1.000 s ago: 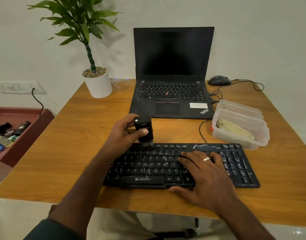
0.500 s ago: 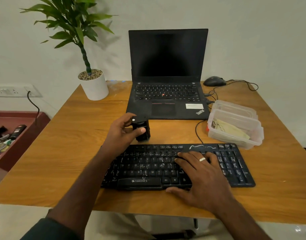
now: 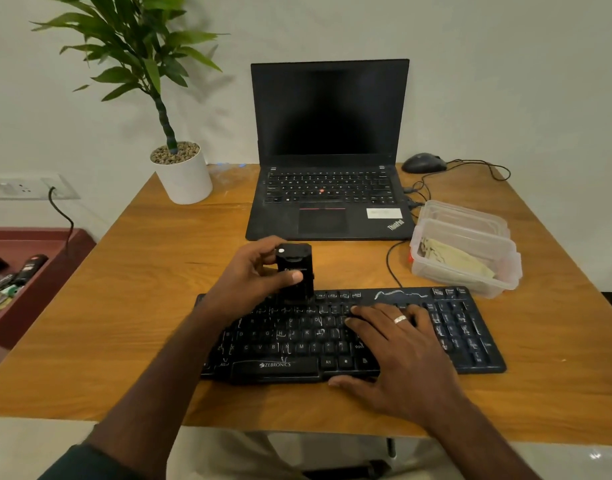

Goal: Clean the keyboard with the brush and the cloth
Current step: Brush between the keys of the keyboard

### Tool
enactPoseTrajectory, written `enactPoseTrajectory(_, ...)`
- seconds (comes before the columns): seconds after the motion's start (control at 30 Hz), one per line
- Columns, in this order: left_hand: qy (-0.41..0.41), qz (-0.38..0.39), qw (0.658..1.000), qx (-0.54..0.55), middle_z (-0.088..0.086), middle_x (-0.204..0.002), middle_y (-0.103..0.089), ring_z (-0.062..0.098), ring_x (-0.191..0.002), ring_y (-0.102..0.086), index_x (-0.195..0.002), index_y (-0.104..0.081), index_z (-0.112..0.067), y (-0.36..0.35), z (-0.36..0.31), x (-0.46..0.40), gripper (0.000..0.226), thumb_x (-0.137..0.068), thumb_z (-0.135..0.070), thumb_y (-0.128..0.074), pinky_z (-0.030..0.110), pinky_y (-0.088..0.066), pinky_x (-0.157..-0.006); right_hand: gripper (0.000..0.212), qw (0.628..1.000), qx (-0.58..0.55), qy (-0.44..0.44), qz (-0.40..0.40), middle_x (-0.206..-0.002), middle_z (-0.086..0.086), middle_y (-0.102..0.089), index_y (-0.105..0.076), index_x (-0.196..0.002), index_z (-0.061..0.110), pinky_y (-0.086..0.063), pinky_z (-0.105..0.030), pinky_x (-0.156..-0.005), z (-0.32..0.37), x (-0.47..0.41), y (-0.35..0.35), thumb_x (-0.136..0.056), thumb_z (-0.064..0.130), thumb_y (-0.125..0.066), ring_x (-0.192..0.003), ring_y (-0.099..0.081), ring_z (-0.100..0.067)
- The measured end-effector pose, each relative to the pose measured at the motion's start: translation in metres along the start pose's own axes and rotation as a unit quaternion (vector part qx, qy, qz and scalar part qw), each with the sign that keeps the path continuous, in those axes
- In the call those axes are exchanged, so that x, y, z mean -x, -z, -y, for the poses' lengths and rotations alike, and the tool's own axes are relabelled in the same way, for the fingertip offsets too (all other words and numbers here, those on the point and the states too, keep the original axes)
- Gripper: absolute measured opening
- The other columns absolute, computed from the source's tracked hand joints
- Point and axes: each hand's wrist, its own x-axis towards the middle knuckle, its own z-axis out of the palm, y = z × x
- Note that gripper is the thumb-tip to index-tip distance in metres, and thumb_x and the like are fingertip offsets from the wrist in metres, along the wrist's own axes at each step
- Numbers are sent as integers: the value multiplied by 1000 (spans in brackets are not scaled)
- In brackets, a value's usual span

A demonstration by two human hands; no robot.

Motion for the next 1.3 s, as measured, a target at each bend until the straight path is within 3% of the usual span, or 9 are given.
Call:
enactPoseTrajectory(0.2, -18, -37, 998, -48, 11, -107, -69, 26, -95, -73, -111, -61, 2, -12, 3, -13, 27, -86, 2, -71, 40, -61, -80, 84, 1000, 3, 3, -3, -133, 4, -61, -64, -128, 23, -42, -53, -99, -1, -1, 1, -80, 89, -42, -122, -57, -21)
enactPoseTrajectory(0.3, -5, -67, 998, 17, 12, -103, -69, 28, -100, -71, -109, -59, 3, -7, 0, -9, 23, -88, 2, -67, 41, -62, -78, 84, 1000, 2, -1, -1, -132, 5, -61, -63, -127, 24, -43, -54, -100, 0, -1, 2, -80, 89, -43, -123, -57, -20)
enactPoseTrajectory(0.47, 2, -3, 1000, -9, 11, -100, -70, 31, -94, -72, -106, -61, 2, -15, -2, -5, 22, -87, 0, -70, 41, -62, -74, 83, 1000, 4, 6, -8, -132, 6, -61, -63, -128, 24, -42, -53, -100, -1, -1, 1, -80, 89, -42, -122, -56, -19)
enactPoseTrajectory(0.67, -29, -86, 995, -29, 14, -103, -68, 23, -101, -71, -106, -59, 4, -17, 3, -12, 23, -86, 3, -70, 45, -62, -80, 84, 1000, 8, -1, -5, -133, 6, -60, -62, -128, 25, -42, -53, -100, 0, -1, 1, -79, 90, -41, -122, -56, -19)
enactPoseTrajectory(0.77, -13, -55, 997, 47, 19, -103, -66, 30, -95, -72, -108, -56, 7, -22, -1, -8, 24, -87, 5, -66, 43, -62, -74, 84, 1000, 7, -1, -4, -133, 6, -61, -62, -128, 25, -43, -53, -101, 1, -1, 1, -79, 90, -41, -122, -56, -18)
enactPoseTrajectory(0.87, -16, -6, 1000, 9, 8, -102, -70, 35, -90, -73, -107, -61, -2, -34, 0, -12, 24, -86, 1, -71, 48, -62, -75, 83, 1000, 5, 2, -8, -132, 6, -60, -62, -128, 25, -42, -52, -100, 1, -1, 2, -79, 90, -42, -122, -55, -18)
enactPoseTrajectory(1.03, -33, -44, 998, -31, 10, -104, -68, 28, -91, -74, -106, -61, -4, -36, 4, -23, 23, -85, 0, -73, 30, -61, -73, 83, 1000, 4, 1, -10, -132, 6, -61, -62, -128, 24, -43, -53, -101, 0, -1, 2, -80, 89, -42, -121, -56, -18)
enactPoseTrajectory(1.17, -19, -25, 999, 42, 2, -97, -71, 30, -92, -73, -107, -59, 3, -35, 2, -16, 23, -86, 4, -69, 40, -62, -75, 84, 1000, 4, -3, -2, -133, 6, -60, -61, -129, 25, -43, -53, -102, 0, -1, 2, -79, 90, -41, -121, -56, -18)
enactPoseTrajectory(1.3, -24, 14, 1000, -4, 6, -107, -72, 21, -90, -74, -109, -62, -4, -50, -1, -20, 27, -84, 2, -73, 31, -61, -73, 83, 1000, 3, 4, -7, -132, 5, -60, -62, -128, 24, -42, -52, -100, 0, -1, 2, -80, 88, -44, -121, -56, -19)
